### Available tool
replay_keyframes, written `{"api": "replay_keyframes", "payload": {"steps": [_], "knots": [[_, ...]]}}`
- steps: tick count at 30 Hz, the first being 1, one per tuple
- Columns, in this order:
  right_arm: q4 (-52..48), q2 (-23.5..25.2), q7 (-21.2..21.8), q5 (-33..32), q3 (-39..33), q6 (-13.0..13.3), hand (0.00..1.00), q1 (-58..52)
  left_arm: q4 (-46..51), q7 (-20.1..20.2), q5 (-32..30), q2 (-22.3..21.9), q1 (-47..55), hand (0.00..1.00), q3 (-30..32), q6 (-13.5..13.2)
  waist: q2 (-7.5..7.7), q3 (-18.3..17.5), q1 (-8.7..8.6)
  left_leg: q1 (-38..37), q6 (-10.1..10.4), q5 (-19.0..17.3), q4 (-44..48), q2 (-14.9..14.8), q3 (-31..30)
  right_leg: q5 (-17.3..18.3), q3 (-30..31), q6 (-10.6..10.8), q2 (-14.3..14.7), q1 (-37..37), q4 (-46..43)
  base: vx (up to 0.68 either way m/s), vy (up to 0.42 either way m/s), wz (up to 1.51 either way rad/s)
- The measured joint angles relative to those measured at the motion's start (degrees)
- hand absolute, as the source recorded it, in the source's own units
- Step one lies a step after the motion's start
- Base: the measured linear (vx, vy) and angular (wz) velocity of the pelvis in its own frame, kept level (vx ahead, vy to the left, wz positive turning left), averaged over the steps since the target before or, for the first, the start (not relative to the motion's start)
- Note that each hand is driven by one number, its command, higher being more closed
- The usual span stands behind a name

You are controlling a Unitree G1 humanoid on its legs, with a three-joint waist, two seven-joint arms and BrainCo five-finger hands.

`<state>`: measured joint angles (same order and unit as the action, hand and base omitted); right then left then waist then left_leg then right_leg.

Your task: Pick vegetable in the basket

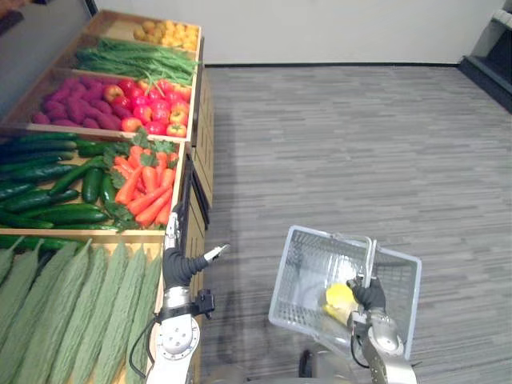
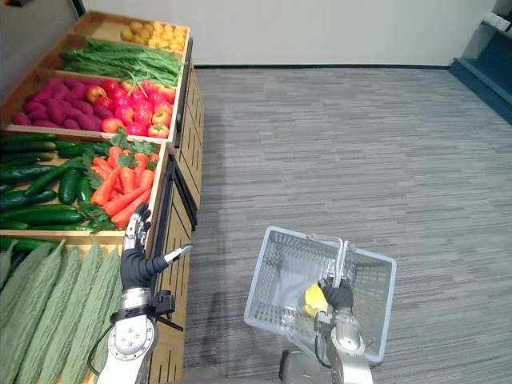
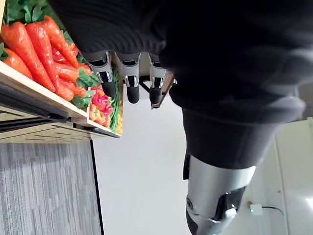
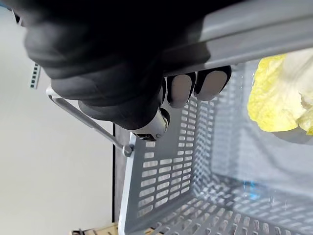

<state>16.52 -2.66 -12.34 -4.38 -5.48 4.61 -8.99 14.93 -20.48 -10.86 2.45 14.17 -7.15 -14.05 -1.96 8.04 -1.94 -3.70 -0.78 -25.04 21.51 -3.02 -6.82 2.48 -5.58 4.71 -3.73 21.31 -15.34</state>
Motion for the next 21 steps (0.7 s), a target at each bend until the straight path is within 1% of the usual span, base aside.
{"api": "replay_keyframes", "payload": {"steps": [1, 2, 3, 4, 5, 6, 7, 8, 9, 10, 11, 12, 13, 14, 15, 16, 17, 18, 19, 20, 21], "knots": [[0.0, -0.5, -0.1, 0.4, -0.1, -0.1, 1.00, 0.0, -0.9, -0.3, -0.1, 0.0, -0.7, 0.00, 0.0, -0.2, -1.33, 0.0, -0.61, -2.1, 2.4, -1.3, 1.6, -1.5, -1.5, -6.0, 0.6, -1.6, 1.2, -0.4, -1.4, 0.59, -0.247, 0.53], [0.0, -1.2, -0.3, 0.4, -0.2, -0.2, 1.00, 0.5, -1.5, -0.3, -0.1, -1.0, -0.7, 0.00, 0.0, -0.1, -3.59, -0.2, -0.08, -1.7, 3.5, -1.1, 3.2, -3.4, -1.7, -5.7, -0.8, -2.5, 2.6, -0.6, -2.5, 0.55, -0.225, 0.33], [-0.2, -1.3, -0.3, 0.5, -0.2, -0.2, 1.00, 1.3, -1.6, -0.3, -0.1, -1.7, -0.5, 0.00, 0.0, -0.1, -4.65, -0.2, -0.11, 0.9, 6.7, 2.4, 8.3, -3.9, -1.6, -3.2, -2.0, -3.7, 3.5, -1.4, -3.3, 0.51, -0.236, 0.07], [-0.6, -1.4, -0.3, 0.5, -0.1, -0.3, 1.00, 1.6, -1.7, -0.3, -0.1, -2.4, -0.5, 0.00, -0.1, -0.2, -4.91, 0.1, -0.17, 4.3, 6.5, 8.8, 17.4, -4.0, -0.7, -1.4, -2.3, -4.7, 3.9, -4.2, -2.5, 0.61, -0.293, 0.24], [-1.5, -1.6, -0.4, 0.5, 0.2, -0.3, 1.00, 1.4, -1.8, 0.0, -0.1, -2.9, -0.4, 0.00, 0.0, -0.2, -4.90, 0.7, -0.10, 7.5, 5.6, 16.3, 25.8, -4.8, 0.5, -1.0, -2.4, -5.1, 4.5, -8.3, 0.5, 0.52, -0.256, 0.16], [-2.1, -1.7, -0.6, 0.5, 0.9, -0.3, 1.00, 1.4, -1.8, 0.1, -0.1, -2.8, -0.1, 0.00, 0.0, -0.3, -4.70, 1.0, 0.56, 9.2, 5.3, 16.7, 30.7, -6.3, 2.0, -1.0, -2.3, -5.2, 5.0, -11.2, 2.8, 0.63, -0.255, 0.01], [-3.5, -1.6, -1.2, 0.5, 1.3, -0.3, 1.00, 1.4, -1.9, 0.3, -0.1, -2.5, 0.1, 0.00, -0.1, -0.3, -4.40, 1.3, 1.31, 13.0, 4.2, 14.7, 38.8, -8.7, 6.7, -0.8, -2.2, -5.9, 5.9, -18.2, 8.1, 0.50, -0.206, -0.06], [-4.2, -1.8, -1.6, 0.5, 1.3, -0.2, 1.00, 1.5, -1.9, 0.2, 0.0, -2.5, 0.5, 0.00, 0.1, -0.4, -3.80, 1.7, 1.64, 15.3, 3.6, 13.4, 40.7, -8.9, 8.5, -0.5, -2.1, -6.2, 5.9, -21.2, 10.3, 0.49, -0.185, -0.06], [-4.5, -2.1, -1.8, 0.5, 1.2, -0.2, 1.00, 1.7, -1.9, 0.2, 0.0, -2.5, 0.8, 0.00, 0.2, -0.4, -3.74, 1.8, 1.96, 17.0, 3.6, 12.3, 40.6, -8.8, 9.4, -0.4, -2.0, -6.4, 5.8, -22.6, 11.4, 0.36, -0.079, -0.12], [-4.5, -2.5, -2.5, 0.5, 0.9, 0.3, 1.00, 2.5, -1.9, 0.2, 0.0, -2.6, 0.9, 0.00, 0.6, -0.4, -4.04, 1.7, 2.94, 20.3, 3.9, 10.5, 38.9, -8.7, 11.2, -0.1, -2.0, -6.8, 5.7, -24.2, 12.9, 0.42, -0.053, -0.19], [-4.5, -2.7, -2.8, 0.5, 0.5, 0.4, 1.00, 3.3, -1.9, 0.2, 0.0, -2.6, 1.1, 0.00, 1.1, -0.4, -4.25, 1.8, 3.17, 23.0, 4.1, 9.5, 36.0, -8.5, 12.5, 0.1, -2.2, -6.9, 5.5, -25.3, 13.7, 0.48, -0.007, -0.09], [-4.5, -2.6, -2.8, 0.5, -0.4, 0.5, 1.00, 3.8, -1.9, 0.2, 0.0, -2.6, 1.0, 0.00, 1.5, -0.3, -4.10, 2.1, 3.48, 25.3, 3.7, 9.2, 30.8, -7.9, 14.3, 1.2, -2.7, -6.3, 4.7, -26.9, 14.6, 0.39, 0.034, 0.11], [-4.5, -2.5, -3.0, 0.5, -0.8, 0.5, 1.00, 3.9, -1.8, 0.2, 0.0, -2.7, 0.8, 0.00, 1.7, -0.4, -3.94, 2.3, 3.46, 25.8, 3.7, 9.2, 27.3, -7.6, 15.6, 2.1, -3.3, -5.8, 4.3, -28.1, 14.8, 0.39, 0.089, 0.54], [-4.6, -2.7, -3.4, 0.5, -1.8, 0.6, 1.00, 3.2, -1.8, 0.3, 0.0, -2.9, 0.7, 0.00, 1.5, -0.4, -3.92, 2.3, 2.91, 26.3, 4.1, 10.3, 17.9, -6.4, 18.7, 4.8, -5.5, -4.2, 3.5, -31.3, 14.8, 0.33, 0.095, 0.61], [-4.7, -2.9, -3.8, 0.5, -1.9, 0.7, 1.00, 2.6, -1.6, 0.3, -0.1, -2.9, 0.8, 0.00, 1.4, -0.4, -4.07, 2.2, 2.81, 26.1, 3.9, 12.7, 13.2, -5.8, 20.1, 5.9, -6.3, -3.4, 3.5, -32.3, 14.6, 0.53, 0.144, 0.87], [-4.7, -3.0, -3.9, 0.5, -2.5, 0.7, 1.00, 1.3, -0.8, 0.2, -0.1, -2.6, 0.9, 0.00, 1.2, -0.4, -4.01, 1.7, 2.80, 25.3, -3.3, 17.6, 7.5, -5.1, 22.7, 9.2, -7.4, -2.0, 3.7, -33.5, 13.6, 0.46, 0.108, 0.72], [-4.2, -2.2, -4.0, 0.5, -2.8, 0.5, 1.00, 1.2, -0.9, 0.2, -0.1, -2.2, 0.6, 0.00, 1.0, -0.2, -2.64, 1.5, 2.70, 24.6, -3.3, 17.6, 6.8, -3.7, 23.4, 10.2, -8.2, -1.6, 2.1, -33.9, 12.7, 0.55, 0.150, 0.80], [-4.3, -2.0, -4.2, 0.5, -2.9, 0.4, 1.00, 1.0, -0.8, 0.2, -0.1, -2.1, 0.4, 0.00, 1.2, -0.1, -1.30, 1.8, 3.16, 24.0, -4.9, 16.8, 5.8, -1.9, 24.0, 10.3, -8.6, -1.4, 0.5, -33.7, 11.7, 0.44, 0.136, 0.57], [-4.2, -1.7, -4.1, 0.5, -3.0, 0.2, 1.00, 1.0, -0.7, 0.2, -0.1, -2.4, 0.9, 0.00, 1.3, 0.2, -0.88, 1.9, 3.65, 23.4, -5.6, 15.3, 5.9, -0.8, 23.9, 10.3, -8.5, -1.4, -0.6, -33.8, 10.2, 0.43, 0.145, 0.40], [-4.2, -1.5, -4.1, 0.7, -3.1, -0.3, 1.00, 1.1, -0.7, 0.3, -0.1, -2.5, 1.2, 0.00, 1.2, 0.4, -0.73, 2.0, 3.88, 22.7, -5.8, 14.5, 5.7, -0.2, 23.9, 10.7, -8.6, -0.7, -1.2, -33.7, 8.1, 0.41, 0.127, 0.25], [-3.7, -0.9, -4.0, 1.2, -3.2, -1.2, 1.00, 1.0, -0.7, 0.3, -0.1, -2.5, 1.7, 0.00, 0.9, 0.4, -0.52, 2.1, 4.26, 20.1, -5.8, 12.9, 5.2, 1.1, 23.4, 11.5, -8.8, 0.7, -2.6, -32.7, 0.9, 0.43, 0.128, 0.31]]}}
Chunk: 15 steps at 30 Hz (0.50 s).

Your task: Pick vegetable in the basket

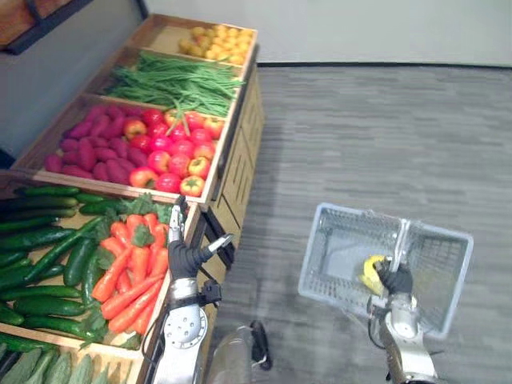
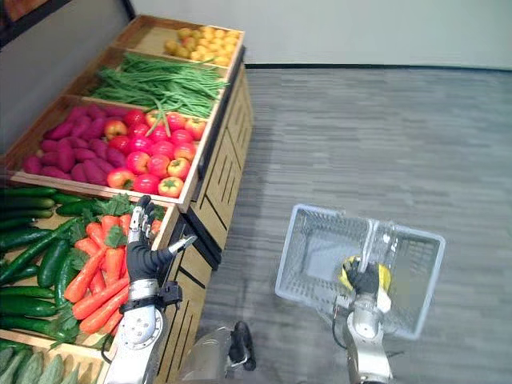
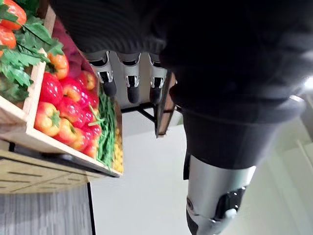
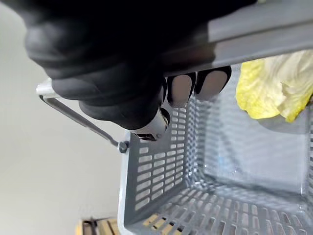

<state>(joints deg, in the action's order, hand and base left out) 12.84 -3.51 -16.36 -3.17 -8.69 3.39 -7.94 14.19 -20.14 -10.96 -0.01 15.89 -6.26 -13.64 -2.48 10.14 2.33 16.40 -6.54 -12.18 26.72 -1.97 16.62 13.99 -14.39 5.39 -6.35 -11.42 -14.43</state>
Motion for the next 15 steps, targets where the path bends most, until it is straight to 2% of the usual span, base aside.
{"api": "replay_keyframes", "payload": {"steps": [1, 2, 3, 4, 5, 6, 7, 8, 9, 10, 11, 12, 13, 14, 15], "knots": [[0.8, 0.4, 0.1, 0.0, 0.0, -0.1, 1.00, -0.1, 0.0, 0.0, 0.0, 0.1, 0.3, 0.00, -0.3, 0.0, 0.05, 0.0, -0.40, -2.1, -0.1, -1.2, -0.4, 1.0, -1.0, -0.1, -0.2, 0.2, -1.2, 1.5, -7.5, 0.53, 0.148, 0.57], [1.7, 1.3, 0.2, 0.4, 0.0, -0.2, 1.00, -0.1, 0.5, 0.0, 0.0, 0.6, 0.6, 0.00, -0.5, 0.0, 0.54, 0.1, -1.27, -5.1, -0.3, -2.4, -1.3, 2.6, -3.1, -2.8, 0.2, 2.2, -3.5, 5.4, -20.5, 0.46, 0.100, 0.71], [1.9, 1.8, 0.3, 0.5, 0.0, -0.3, 1.00, -0.3, 0.8, 0.0, 0.0, 1.0, 0.5, 0.00, -0.5, 0.1, 0.66, 0.1, -1.79, -6.3, -0.7, -2.8, -1.8, 3.1, -4.3, -2.5, 0.9, 2.1, -4.2, 7.6, -26.4, 0.46, 0.044, 1.13], [1.9, 2.2, 0.4, 0.6, 0.3, -0.3, 1.00, -1.0, 1.3, 0.0, 0.0, 1.2, 0.1, 0.00, -1.2, 0.2, 0.72, 0.1, -2.57, -9.2, -1.2, -3.5, -3.0, 3.9, -7.8, 0.1, 4.2, -1.3, -3.4, 12.2, -34.8, 0.44, -0.009, 1.17], [1.7, 2.5, 0.5, 0.7, 0.6, -0.3, 1.00, -1.4, 1.8, 0.0, 0.0, 1.3, -0.2, 0.00, -1.2, 0.3, 0.70, 0.1, -3.12, -11.0, -1.2, -3.6, -3.8, 4.0, -9.9, 1.7, 5.7, -1.7, -2.0, 14.6, -36.3, 0.43, -0.024, 1.08], [1.5, 2.7, 0.6, 0.9, 0.6, -0.3, 1.00, -1.6, 2.0, 0.0, 0.0, 1.3, -0.4, 0.00, -1.3, 0.3, 0.68, 0.1, -3.11, -11.7, -1.1, -3.7, -4.3, 4.1, -10.9, 2.2, 6.2, -1.9, -1.4, 15.4, -36.4, 0.42, -0.056, 1.09], [-0.5, 3.3, 0.7, 1.1, 0.6, -0.3, 1.00, -3.2, 2.1, 0.0, 0.0, 1.4, -1.4, 0.00, -2.6, 0.4, 0.65, 0.1, -3.00, -14.6, -0.6, -4.0, -5.9, 4.0, -15.0, 4.2, 9.6, -2.7, 1.7, 19.0, -34.7, 0.40, -0.106, 1.41], [-3.2, 3.5, 1.0, 1.1, 0.7, -0.2, 1.00, -5.2, 2.1, 0.0, 0.0, 1.1, -2.2, 0.00, -3.9, 0.5, 0.80, -0.3, -3.27, -15.7, -0.4, -4.1, -6.0, 4.0, -18.2, 5.4, 14.0, -2.7, 4.0, 21.9, -31.3, 0.39, -0.129, 1.60], [-4.3, 3.5, 1.1, 1.1, 0.6, -0.1, 1.00, -6.1, 2.1, -0.1, 0.0, 1.0, -2.5, 0.00, -4.6, 0.5, 0.84, -0.4, -3.26, -16.0, -0.2, -4.2, -5.8, 4.0, -19.9, 5.5, 16.6, -2.8, 5.6, 23.3, -29.3, 0.47, -0.202, 1.83], [-6.0, 3.5, 1.1, 1.0, 0.3, 0.5, 1.00, -7.8, 2.1, -0.1, -0.1, 0.6, -2.8, 0.00, -5.5, 0.4, 1.34, -0.9, -3.36, -16.7, 1.4, -5.1, -4.9, 4.0, -23.0, 5.1, 23.4, -2.4, 7.7, 25.8, -23.5, 0.39, -0.185, 1.56], [-6.4, 3.5, 0.7, 1.1, 0.3, 0.5, 1.00, -8.4, 2.1, -0.3, -0.3, 0.6, -2.8, 0.00, -5.7, 0.5, 1.76, -1.0, -3.56, -16.6, 2.9, -5.9, -3.7, 4.1, -24.1, 4.1, 25.4, -1.9, 7.8, 26.1, -20.1, 0.47, -0.253, 2.02], [-7.0, 3.9, 0.0, 1.0, 0.3, 0.8, 1.00, -10.1, 2.4, -0.4, -0.6, 1.0, -2.8, 0.00, -6.2, 0.5, 3.84, -1.7, -3.80, -16.1, 6.0, -8.4, -0.8, 4.9, -24.5, -2.8, 28.0, -0.9, 6.0, 25.7, -12.2, 0.32, -0.219, 1.58], [-6.4, 3.9, 0.0, 1.0, 0.4, 0.9, 1.00, -10.5, 1.7, -0.3, -0.9, 0.9, -2.9, 0.00, -6.6, 0.5, 3.35, -1.5, -3.81, -15.5, 6.7, -10.1, 0.9, 4.2, -25.3, -1.9, 26.3, -0.2, 6.2, 25.2, -14.2, 0.36, -0.270, 1.68], [-4.6, 2.5, 0.1, 0.4, 0.2, 0.6, 1.00, -11.2, 2.2, -0.1, -1.0, 0.0, -1.8, 0.00, -7.4, 0.9, 1.70, -2.9, -2.18, -14.0, 7.7, -10.2, 2.5, 1.4, -26.6, -1.2, 22.5, -1.3, 7.1, 24.6, -14.3, 0.32, -0.283, 1.09], [-4.5, 2.4, 0.0, 0.1, -0.6, 0.6, 1.00, -11.8, 2.7, -0.1, -1.0, 0.0, -1.5, 0.00, -7.8, 0.8, 1.58, -3.1, -1.37, -13.4, 8.1, -10.0, 2.3, 0.8, -27.4, -1.1, 21.0, -1.5, 7.1, 24.6, -14.0, 0.32, -0.305, 1.25]]}}
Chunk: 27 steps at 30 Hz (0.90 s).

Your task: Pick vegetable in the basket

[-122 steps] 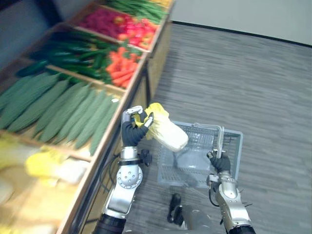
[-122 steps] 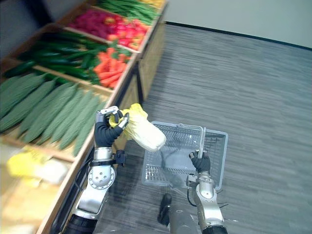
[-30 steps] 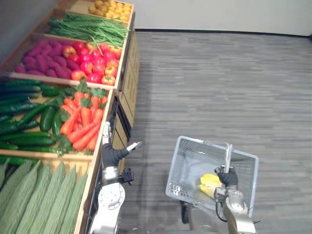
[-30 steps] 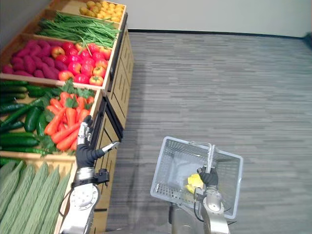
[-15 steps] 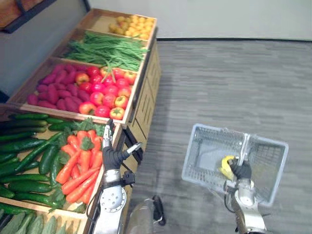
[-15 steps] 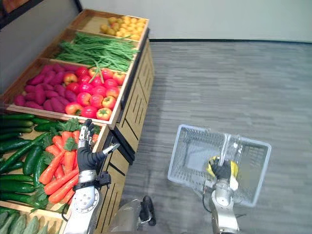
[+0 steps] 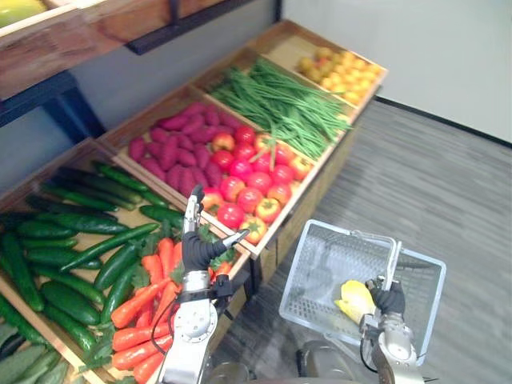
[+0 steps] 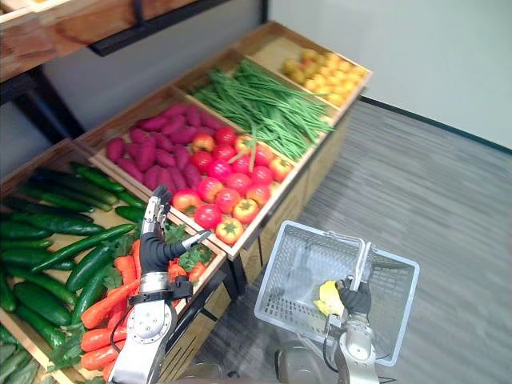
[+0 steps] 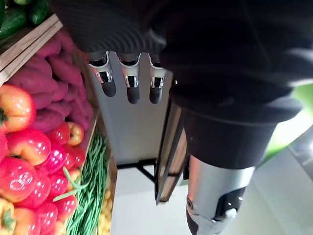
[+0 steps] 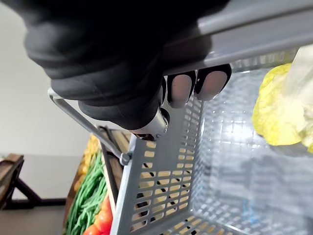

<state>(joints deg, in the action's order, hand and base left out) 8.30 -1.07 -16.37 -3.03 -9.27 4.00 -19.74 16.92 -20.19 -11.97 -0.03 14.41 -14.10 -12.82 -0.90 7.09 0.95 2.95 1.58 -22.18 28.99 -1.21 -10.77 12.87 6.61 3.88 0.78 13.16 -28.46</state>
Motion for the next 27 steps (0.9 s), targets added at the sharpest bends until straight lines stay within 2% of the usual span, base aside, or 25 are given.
{"api": "replay_keyframes", "payload": {"steps": [1, 3, 4, 5, 6, 7, 8, 11, 15, 18, 22, 25, 27], "knots": [[0.0, -0.3, -0.3, -1.3, -1.0, 0.5, 1.00, -0.7, 0.7, 0.0, 0.0, -0.3, 0.2, 0.00, -0.4, -0.1, -1.14, -0.6, -0.13, 1.5, 1.1, 0.7, -0.1, -1.2, -0.9, -0.1, -3.4, -0.1, -0.1, -0.2, 1.0, 0.26, -0.296, 1.30], [1.7, -0.8, -0.5, -3.0, -3.1, 1.7, 1.00, -2.9, 0.8, 0.0, 0.1, -0.8, -0.6, 0.00, -0.4, -0.1, -1.31, -0.6, -1.02, 3.5, 3.5, 2.4, 0.2, -3.0, 1.1, -0.5, -8.3, -0.9, -0.6, -1.9, 2.8, 0.15, -0.211, 1.36], [2.8, -1.4, -0.5, -4.0, -3.2, 1.8, 1.00, -4.0, 0.9, -0.1, 0.2, -0.9, -0.9, 0.00, -0.4, -0.1, -1.16, -0.6, -1.73, 4.7, 3.6, 3.6, 1.7, -4.0, 3.7, -0.7, -10.6, -1.3, -1.1, -3.6, 4.1, 0.08, -0.142, 1.26], [4.1, -1.5, -0.5, -5.0, -3.2, 1.9, 1.00, -5.3, 0.9, -0.1, 0.2, -0.8, -1.6, 0.00, -0.3, -0.1, -0.27, -0.1, -1.81, 5.5, 2.8, 3.4, 2.3, -6.1, 10.6, -0.8, -12.4, -2.9, -1.6, -6.1, 5.8, 0.09, -0.159, 1.31], [5.4, -1.2, -1.0, -6.0, -3.8, 2.0, 1.00, -5.6, 1.1, -0.2, 0.2, -0.8, -2.1, 0.00, 0.0, -0.2, -0.06, 0.0, -1.81, 5.8, 1.6, 3.4, 0.7, -8.7, 18.5, -0.6, -13.9, -3.3, -1.9, -7.7, 6.8, 0.05, -0.088, 1.02], [6.3, -1.1, -1.2, -6.1, -4.5, 2.2, 1.00, -5.7, 1.3, -0.2, 0.2, -0.9, -2.2, 0.00, 0.1, -0.3, -0.04, 0.0, -1.86, 6.2, -0.3, 5.5, -0.5, -10.1, 21.8, -0.6, -15.0, -3.4, -1.8, -7.8, 6.8, 0.04, -0.064, 0.67], [8.2, -1.2, -1.2, -6.2, -5.5, 2.2, 1.00, -5.6, 1.9, -0.2, 0.2, -0.8, -2.0, 0.00, 0.3, -0.3, 0.04, -0.5, -1.86, 6.2, -0.4, 5.8, -1.0, -10.6, 25.6, -0.5, -15.7, -3.4, -1.9, -8.0, 7.0, 0.01, 0.012, 0.47], [9.3, 0.7, -0.8, -7.9, -6.6, 2.3, 1.00, -5.6, 2.8, 0.0, 0.2, 0.8, -1.9, 0.00, 1.9, -0.4, 1.44, -1.1, -1.80, 6.1, -0.4, 7.0, -4.6, -8.6, 25.0, -0.5, -15.7, -3.4, -2.9, -8.5, 9.5, -0.01, 0.029, 0.32], [13.9, 0.9, -0.1, -8.1, -8.1, 2.4, 1.00, -4.3, 2.7, 0.1, 0.0, 1.7, -1.9, 0.00, 3.2, -0.4, 2.08, -1.4, -1.89, 4.2, -0.4, 9.1, -7.9, -6.5, 23.2, -0.8, -15.1, -3.1, -3.7, -11.4, 12.4, -0.07, 0.021, 0.30], [15.6, 0.7, 0.4, -8.1, -8.2, 2.4, 1.00, -3.0, 1.7, 0.2, -0.3, 3.7, -1.9, 0.00, 4.5, -0.4, 2.68, -2.2, -1.89, 4.2, 0.0, 11.3, -11.3, -5.6, 21.6, -2.3, -15.7, -3.3, -3.6, -11.5, 14.4, -0.11, -0.025, 0.25], [17.8, 0.2, 2.2, -7.9, -8.2, 2.4, 1.00, -0.9, -3.6, 0.9, -3.6, 6.2, -1.8, 0.00, 7.7, 0.2, 3.28, -2.4, -2.04, 2.2, 0.6, 16.6, -20.0, -4.5, 21.6, -4.4, -15.9, -3.3, -3.3, -11.4, 17.9, -0.10, -0.043, 0.09], [19.0, -0.1, 3.1, -7.6, -8.2, 2.4, 1.00, -0.1, -4.9, 1.6, -6.0, 8.1, -1.4, 0.00, 8.5, 1.0, 3.27, -2.4, -2.56, 0.7, 1.1, 19.2, -24.1, -3.9, 21.8, -5.3, -15.9, -3.5, -3.1, -11.5, 18.9, -0.02, -0.016, 0.01], [20.1, -0.3, 4.2, -7.5, -8.2, 2.4, 1.00, 1.1, -7.7, 2.8, -10.5, 9.5, -1.3, 0.00, 9.9, 1.3, 3.31, -2.4, -3.13, -0.7, 1.2, 21.6, -27.6, -3.7, 21.8, -5.6, -16.0, -3.6, -2.9, -11.4, 19.4, 0.00, -0.018, -0.01]]}}
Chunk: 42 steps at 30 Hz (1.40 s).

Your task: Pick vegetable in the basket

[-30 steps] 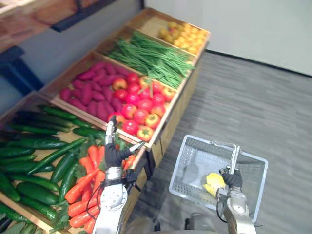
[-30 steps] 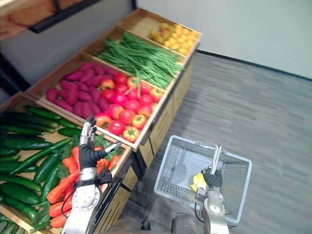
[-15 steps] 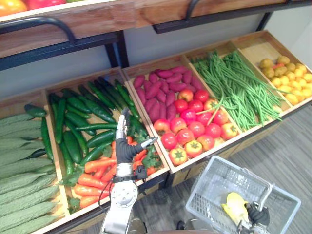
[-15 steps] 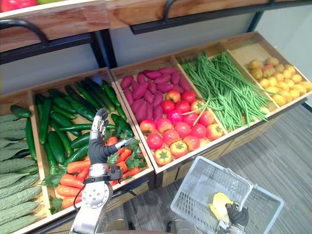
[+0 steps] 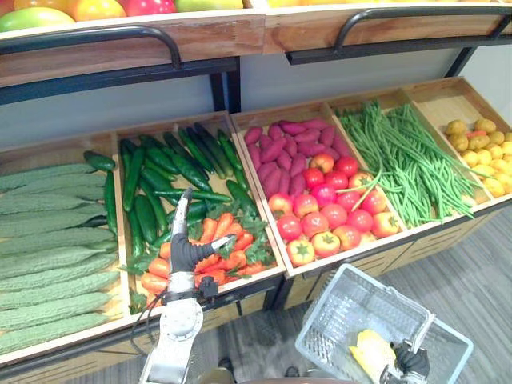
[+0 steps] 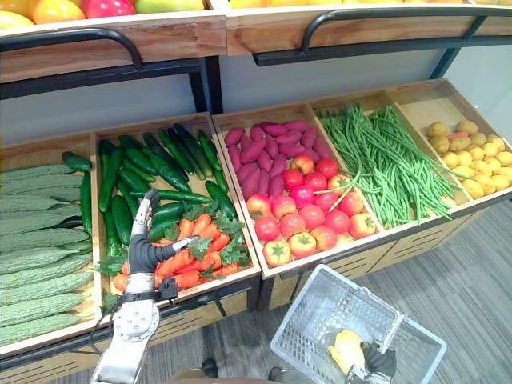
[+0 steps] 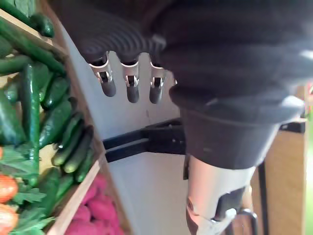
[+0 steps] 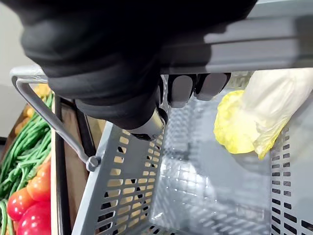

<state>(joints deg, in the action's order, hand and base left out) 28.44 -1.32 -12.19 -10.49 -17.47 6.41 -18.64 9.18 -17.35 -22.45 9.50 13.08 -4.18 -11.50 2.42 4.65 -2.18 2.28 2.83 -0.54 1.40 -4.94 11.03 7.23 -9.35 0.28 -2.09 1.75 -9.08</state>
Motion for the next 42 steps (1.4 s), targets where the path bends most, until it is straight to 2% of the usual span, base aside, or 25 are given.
{"api": "replay_keyframes", "payload": {"steps": [5, 8, 10, 15, 18, 28, 30, 31, 33, 34, 42], "knots": [[1.3, -0.2, 1.2, 1.7, -0.1, 0.0, 1.00, 0.8, -5.9, 1.3, -8.6, 2.1, 0.4, 0.00, 2.0, 1.6, 0.00, 0.0, -0.56, -1.6, -0.1, 2.6, -4.2, 0.2, 0.2, -0.4, 0.4, 0.1, 0.4, 0.5, 0.4, 0.03, -0.016, -0.05], [2.0, -0.3, 1.2, 2.1, -0.1, 0.0, 1.00, 1.4, -7.6, 1.2, -11.7, 3.0, 1.0, 0.00, 3.7, 2.6, -0.05, 0.0, -0.55, -2.3, -0.2, 2.9, -5.2, 0.4, 0.7, -0.6, 1.6, 0.2, 0.5, 0.5, 0.6, 0.02, 0.018, -0.09], [2.2, -0.3, 1.8, 2.2, 0.1, -0.1, 1.00, 1.9, -9.3, 1.1, -14.8, 3.4, 1.0, 0.00, 5.2, 4.5, -0.17, 0.1, -0.47, -2.8, -0.2, 3.1, -5.5, 0.4, 1.2, -1.4, 2.0, 0.3, 0.5, 0.5, 1.4, 0.01, 0.022, -0.10], [2.2, -0.7, 3.7, 4.4, 0.5, -0.2, 1.00, 4.0, -12.0, 1.2, -20.6, 4.2, 0.7, 0.00, 6.6, 7.1, -0.83, 0.6, -0.57, -1.7, -0.9, 3.7, -6.0, 0.9, 1.7, -2.8, 2.9, 0.6, 0.4, 1.6, 2.8, -0.04, 0.032, -0.07], [2.2, -1.7, 3.8, 4.4, 0.5, -0.5, 1.00, 5.5, -13.3, 1.1, -22.7, 5.3, -1.0, 0.00, 7.9, 8.5, -1.22, 2.3, -0.34, -0.4, -0.9, 4.5, -6.8, 0.9, 1.6, -3.7, 3.0, 0.9, 0.2, 3.0, 3.4, -0.07, 0.027, 0.00], [0.6, -2.9, 4.2, 4.1, 2.1, -0.6, 1.00, 9.5, -23.6, 0.8, -23.5, 12.0, -14.0, 0.00, 8.1, 9.2, 1.30, 6.8, -0.86, 4.6, -1.6, 5.5, -6.5, 1.1, 3.6, -6.5, 5.0, 1.2, 0.2, 7.9, 5.4, 0.00, 0.010, -0.11], [-1.4, -2.9, 4.7, 3.8, 3.1, -0.6, 1.00, 10.0, -26.4, 0.6, -23.7, 14.0, -19.0, 0.00, 7.0, 9.6, 1.83, 8.3, -1.43, 5.4, -1.6, 5.5, -6.2, 1.1, 3.6, -6.8, 5.0, 1.2, 0.2, 8.6, 5.4, 0.00, 0.000, 0.00], [-2.2, -2.9, 4.7, 3.6, 4.1, -0.6, 1.00, 10.5, -28.9, 0.2, -23.8, 15.4, -22.5, 0.00, 6.1, 10.0, 2.58, 9.2, -1.96, 6.0, -1.6, 5.5, -5.7, 1.1, 3.6, -6.9, 5.1, 1.1, 0.1, 9.0, 5.4, -0.01, 0.005, -0.03], [-3.1, -2.9, 4.7, 3.1, 4.3, -0.4, 1.00, 10.7, -29.8, -0.4, -23.7, 16.3, -26.3, 0.00, 5.7, 10.0, 3.23, 10.0, -1.95, 7.2, -1.6, 5.5, -5.3, 1.1, 3.7, -7.2, 5.2, 1.1, 0.2, 10.0, 5.4, -0.01, 0.000, -0.03], [-3.1, -2.9, 4.7, 3.1, 4.3, -0.4, 1.00, 11.0, -30.0, -0.5, -23.7, 16.4, -27.2, 1.00, 5.4, 10.0, 3.36, 10.4, -1.97, 7.3, -1.6, 5.5, -5.3, 1.1, 3.7, -7.2, 5.3, 1.1, 0.2, 10.2, 5.4, -0.01, -0.005, -0.04], [-3.3, -2.9, 4.6, 2.1, 5.5, -0.3, 1.00, 12.4, -30.6, -1.7, -23.2, 16.6, -31.9, 1.00, 2.3, 9.5, 3.48, 11.4, -1.98, 8.7, -1.6, 5.5, -5.2, 1.2, 3.7, -7.3, 5.5, 1.0, 0.2, 11.7, 5.1, 0.00, 0.000, 0.00]]}}
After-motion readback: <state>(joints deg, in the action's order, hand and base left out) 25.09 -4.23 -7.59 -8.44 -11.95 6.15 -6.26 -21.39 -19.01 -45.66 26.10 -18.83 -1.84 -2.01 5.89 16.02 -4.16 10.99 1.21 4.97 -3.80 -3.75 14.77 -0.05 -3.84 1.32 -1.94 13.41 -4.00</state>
